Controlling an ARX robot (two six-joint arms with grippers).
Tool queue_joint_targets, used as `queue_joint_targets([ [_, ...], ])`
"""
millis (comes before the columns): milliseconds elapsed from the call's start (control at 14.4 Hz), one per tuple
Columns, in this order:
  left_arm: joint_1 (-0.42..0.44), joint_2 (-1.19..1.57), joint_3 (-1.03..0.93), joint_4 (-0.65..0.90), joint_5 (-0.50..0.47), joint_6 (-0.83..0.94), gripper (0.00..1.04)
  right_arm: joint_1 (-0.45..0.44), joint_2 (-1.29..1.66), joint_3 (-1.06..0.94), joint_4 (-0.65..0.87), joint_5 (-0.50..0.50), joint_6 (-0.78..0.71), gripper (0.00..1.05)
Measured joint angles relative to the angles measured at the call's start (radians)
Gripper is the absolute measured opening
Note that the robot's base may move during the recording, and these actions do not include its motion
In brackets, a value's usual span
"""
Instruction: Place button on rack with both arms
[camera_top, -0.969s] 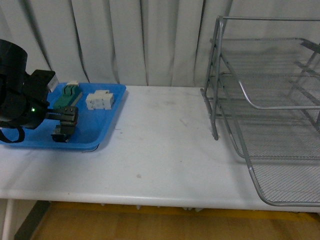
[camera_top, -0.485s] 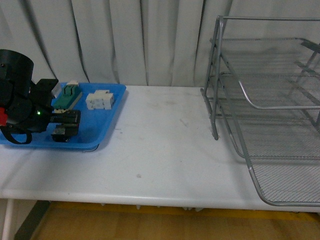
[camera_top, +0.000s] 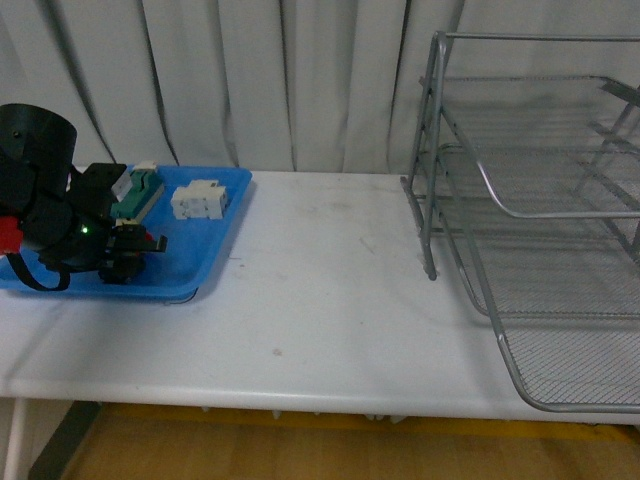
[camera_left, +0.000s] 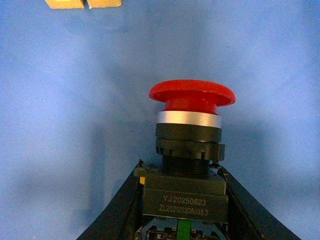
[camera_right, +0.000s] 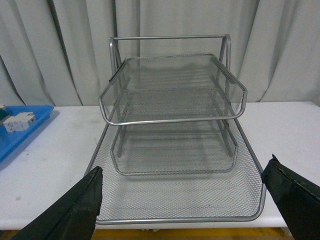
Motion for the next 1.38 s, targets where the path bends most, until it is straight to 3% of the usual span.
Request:
queue_joint_targets([
  [208, -0.003, -0.182, -0.126, 0.044, 0.024, 0.035, 0.36, 0.000, 0.000, 0.000, 0.000, 0.000, 0.000, 0.98],
  [415, -0.008, -0.687, -0.534, 0.229, 0.066, -0.002, 0.36, 0.000, 0.000, 0.000, 0.000, 0.000, 0.000, 0.98],
  [623, -0.003, -0.825, -0.664, 0.225, 0.074, -0.018, 0.36, 0.000, 0.000, 0.000, 0.000, 0.000, 0.000, 0.98],
  [900, 0.035, -1.197, -1.027, 0.185, 0.041, -0.051, 0.36, 0.000, 0.000, 0.000, 0.000, 0.000, 0.000, 0.98],
  [1385, 0.065, -1.346, -1.169, 0.206, 0.068, -0.119, 0.36, 0.000, 0.000, 0.000, 0.001, -0.002, 0.000, 0.98],
])
